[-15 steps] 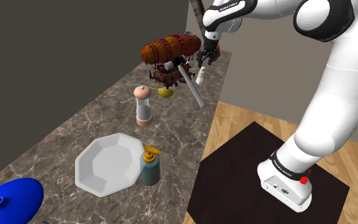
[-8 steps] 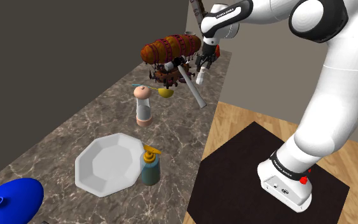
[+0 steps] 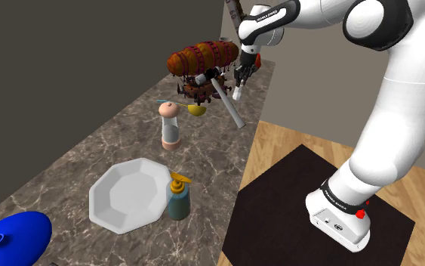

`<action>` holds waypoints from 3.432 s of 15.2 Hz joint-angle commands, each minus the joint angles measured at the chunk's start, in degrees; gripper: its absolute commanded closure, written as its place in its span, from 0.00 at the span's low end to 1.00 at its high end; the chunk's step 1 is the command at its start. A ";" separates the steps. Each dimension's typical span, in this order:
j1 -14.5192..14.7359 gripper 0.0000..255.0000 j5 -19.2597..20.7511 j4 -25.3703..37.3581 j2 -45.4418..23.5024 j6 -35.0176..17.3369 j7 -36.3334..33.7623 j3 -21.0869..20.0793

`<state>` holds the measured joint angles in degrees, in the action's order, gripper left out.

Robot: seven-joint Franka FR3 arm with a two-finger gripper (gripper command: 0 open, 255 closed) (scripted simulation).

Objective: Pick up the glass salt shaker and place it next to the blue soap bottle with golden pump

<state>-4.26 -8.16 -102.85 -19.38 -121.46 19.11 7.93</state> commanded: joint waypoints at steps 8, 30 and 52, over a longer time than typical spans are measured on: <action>0.00 1.00 0.00 -0.01 0.00 -0.01 0.00 0.00; 0.03 1.00 1.43 10.66 4.65 15.19 -1.78 0.46; -0.70 1.00 1.40 30.28 2.83 32.96 -2.99 0.67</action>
<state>-4.96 -6.71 -73.91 -16.19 -89.51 16.28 8.63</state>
